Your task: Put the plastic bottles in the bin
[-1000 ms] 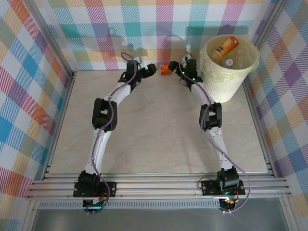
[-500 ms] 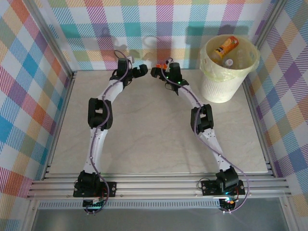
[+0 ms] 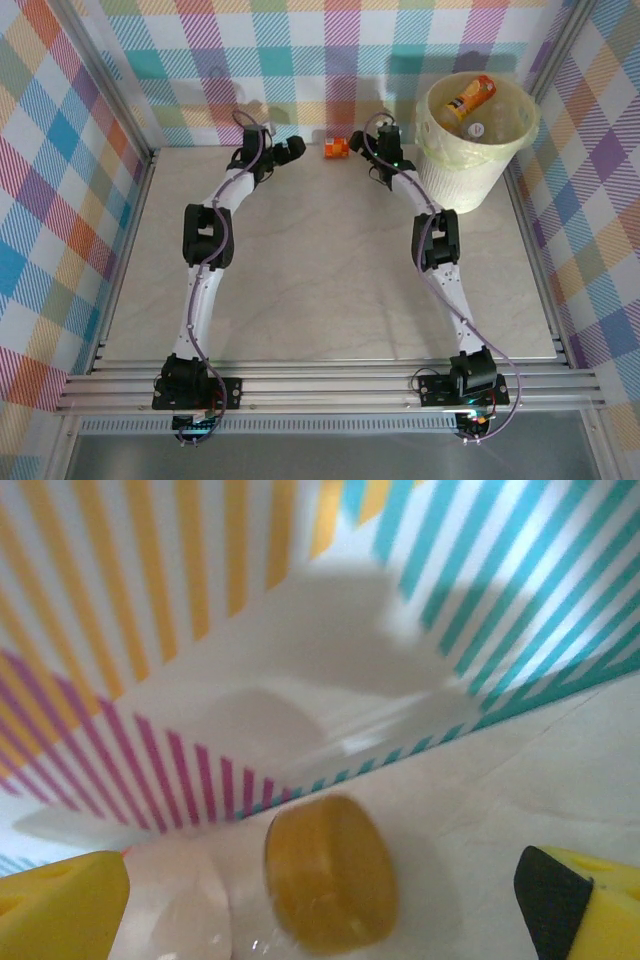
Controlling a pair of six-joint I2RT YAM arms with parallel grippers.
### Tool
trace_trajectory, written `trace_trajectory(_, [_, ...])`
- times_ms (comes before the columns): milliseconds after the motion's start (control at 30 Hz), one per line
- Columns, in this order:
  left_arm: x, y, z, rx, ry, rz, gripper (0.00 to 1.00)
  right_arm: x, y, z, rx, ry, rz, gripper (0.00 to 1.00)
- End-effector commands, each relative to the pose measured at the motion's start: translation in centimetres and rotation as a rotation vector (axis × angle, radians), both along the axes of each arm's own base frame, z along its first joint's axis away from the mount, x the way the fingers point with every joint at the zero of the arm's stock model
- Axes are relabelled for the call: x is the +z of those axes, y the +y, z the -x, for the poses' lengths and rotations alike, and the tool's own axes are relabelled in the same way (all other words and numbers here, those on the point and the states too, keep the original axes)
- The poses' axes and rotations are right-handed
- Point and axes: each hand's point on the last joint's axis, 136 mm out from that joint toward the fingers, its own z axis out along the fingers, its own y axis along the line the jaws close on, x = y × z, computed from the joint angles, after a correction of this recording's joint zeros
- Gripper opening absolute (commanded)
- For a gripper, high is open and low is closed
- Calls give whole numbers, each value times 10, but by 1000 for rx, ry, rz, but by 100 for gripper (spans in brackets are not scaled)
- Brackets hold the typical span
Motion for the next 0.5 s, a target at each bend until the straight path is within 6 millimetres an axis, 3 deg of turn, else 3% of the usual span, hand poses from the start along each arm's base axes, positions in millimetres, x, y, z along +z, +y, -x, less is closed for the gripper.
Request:
trace_trajectory(0, [16,-14,-8,-42,-62,84,100,11,1,-13,36,-81,-100,100])
trace_trajectory(167, [19,-26,-15,-82,-90,157,100,18,21,-13,153,-166,-154,100])
trace_trajectory(300, [21,-36,-16,-119,-117,164,100,28,50,-1,295,-212,-110,100])
trace_trajectory(467, [12,-36,-15,-118,-101,128,100,35,70,11,399,-209,-112,100])
